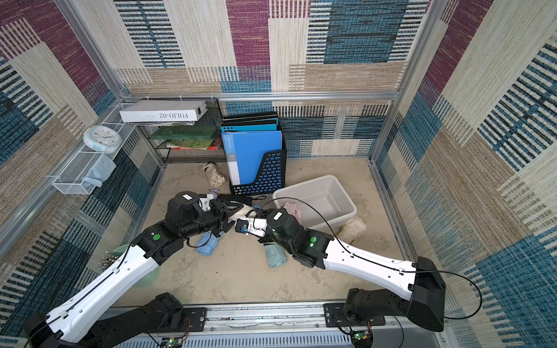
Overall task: Put the umbrella into the storage box
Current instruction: Pick up the umbrella from the center of the board.
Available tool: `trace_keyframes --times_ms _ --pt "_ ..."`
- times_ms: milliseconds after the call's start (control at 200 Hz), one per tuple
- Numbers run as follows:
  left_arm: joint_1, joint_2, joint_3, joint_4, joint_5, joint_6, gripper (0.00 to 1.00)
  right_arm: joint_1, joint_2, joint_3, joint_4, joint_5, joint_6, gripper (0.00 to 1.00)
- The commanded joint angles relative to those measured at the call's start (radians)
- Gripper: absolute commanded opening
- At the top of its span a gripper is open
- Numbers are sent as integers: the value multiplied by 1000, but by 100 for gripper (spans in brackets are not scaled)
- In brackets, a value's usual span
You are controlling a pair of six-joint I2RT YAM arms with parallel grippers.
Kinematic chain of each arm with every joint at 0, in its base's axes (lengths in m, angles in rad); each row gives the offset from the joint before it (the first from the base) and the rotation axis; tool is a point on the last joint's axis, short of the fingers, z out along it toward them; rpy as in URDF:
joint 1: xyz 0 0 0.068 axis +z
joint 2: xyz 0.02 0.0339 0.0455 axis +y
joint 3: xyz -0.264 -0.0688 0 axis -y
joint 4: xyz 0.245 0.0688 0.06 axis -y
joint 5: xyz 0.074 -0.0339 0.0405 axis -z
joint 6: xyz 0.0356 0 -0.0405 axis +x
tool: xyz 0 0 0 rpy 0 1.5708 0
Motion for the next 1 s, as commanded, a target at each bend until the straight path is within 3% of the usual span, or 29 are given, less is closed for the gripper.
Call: trace_keyframes --times_ms 0,125,205,301,446,651,811,992 --pt "-2 13 24 64 8 2 28 4 -12 -1 80 -23 11 18" --pt "-2 31 27 82 -2 -5 12 3 -4 2 92 -11 19 27" --pt "-2 44 34 99 -7 -10 5 4 1 20 84 -2 47 41" --pt "-2 61 53 112 -37 1 0 4 6 56 39 -3 103 58" --pt "-1 91 82 149 -108 37 0 3 -10 124 -26 -16 272 76" --pt "-2 133 73 298 -228 63 0 4 -40 232 -119 -32 585 82" --pt "-2 171 73 506 -315 123 0 -6 -28 363 -137 44 1032 81" --pt "-2 245 144 716 -351 186 0 -53 -28 360 11 54 1455 81"
